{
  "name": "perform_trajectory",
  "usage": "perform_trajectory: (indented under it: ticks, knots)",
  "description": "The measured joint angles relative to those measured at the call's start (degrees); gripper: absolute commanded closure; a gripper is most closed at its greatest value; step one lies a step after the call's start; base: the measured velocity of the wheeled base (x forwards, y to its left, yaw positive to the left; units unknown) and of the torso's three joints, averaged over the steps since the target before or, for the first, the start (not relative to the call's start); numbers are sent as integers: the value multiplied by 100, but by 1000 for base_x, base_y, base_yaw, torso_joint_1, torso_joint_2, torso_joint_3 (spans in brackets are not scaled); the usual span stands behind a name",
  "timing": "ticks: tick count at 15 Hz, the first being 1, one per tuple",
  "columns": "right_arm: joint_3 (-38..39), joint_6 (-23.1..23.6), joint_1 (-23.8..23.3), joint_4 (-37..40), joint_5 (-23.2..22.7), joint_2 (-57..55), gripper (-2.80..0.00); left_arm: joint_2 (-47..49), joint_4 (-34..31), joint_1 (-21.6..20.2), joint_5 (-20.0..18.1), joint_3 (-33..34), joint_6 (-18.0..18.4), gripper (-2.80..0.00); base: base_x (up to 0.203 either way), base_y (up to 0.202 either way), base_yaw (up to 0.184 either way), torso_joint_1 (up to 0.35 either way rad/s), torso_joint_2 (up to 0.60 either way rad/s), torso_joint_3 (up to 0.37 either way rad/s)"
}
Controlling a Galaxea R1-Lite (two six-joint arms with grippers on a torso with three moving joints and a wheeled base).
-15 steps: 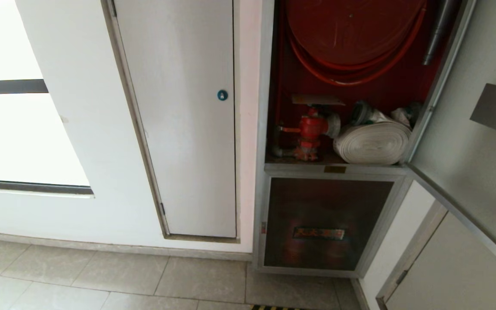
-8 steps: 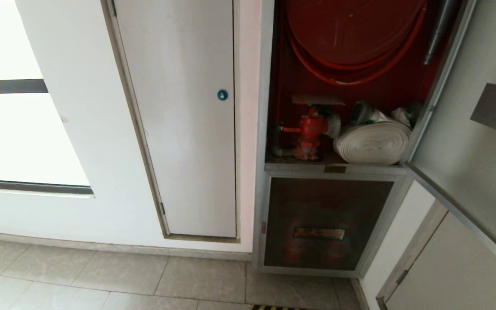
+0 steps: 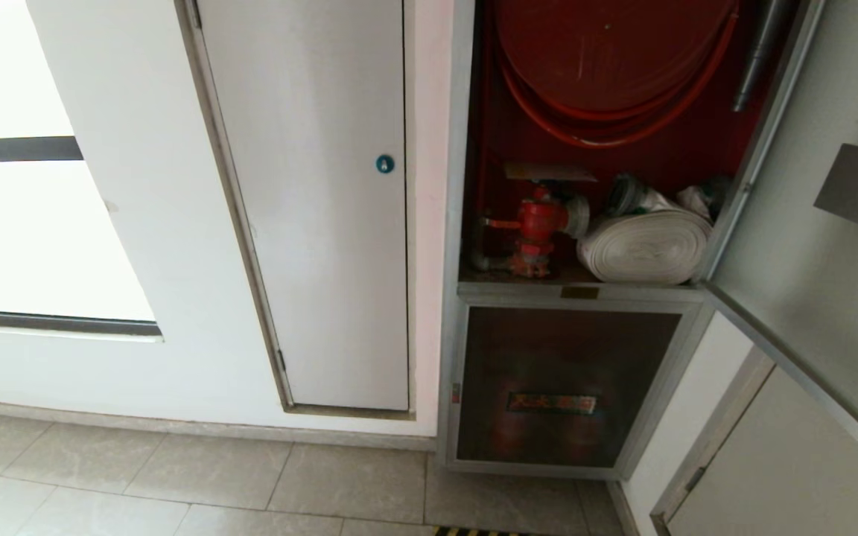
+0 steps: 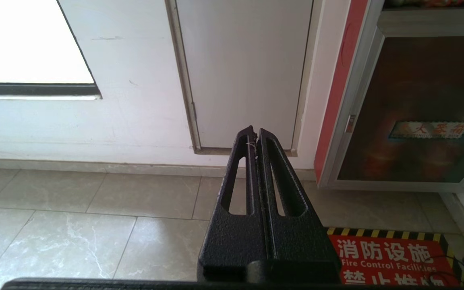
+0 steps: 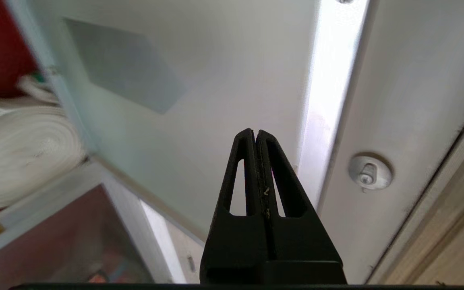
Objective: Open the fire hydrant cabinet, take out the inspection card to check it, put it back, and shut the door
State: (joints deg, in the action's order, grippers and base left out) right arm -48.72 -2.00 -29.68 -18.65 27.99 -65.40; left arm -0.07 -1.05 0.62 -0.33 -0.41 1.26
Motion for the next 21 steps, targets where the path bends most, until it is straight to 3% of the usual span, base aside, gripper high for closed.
perform_trajectory:
  ticks: [3, 8, 10, 21]
  knots:
    - [-26, 103, -374, -347, 418, -223, 0, 10, -7, 0, -2, -2, 1, 0, 0, 0, 0, 0, 0, 0]
    - [143, 977, -636, -2010, 1295, -681, 0, 23, -13, 0, 0, -5, -2, 0, 0, 0, 0, 0, 0, 0]
    - [159, 1076, -714, -2370, 1351, -856, 0, 26, -13, 0, 0, -5, -2, 0, 0, 0, 0, 0, 0, 0]
    - [-156, 1081, -761, -2399, 1355, -1340, 0, 26, -15, 0, -1, -2, -4, 0, 0, 0, 0, 0, 0, 0]
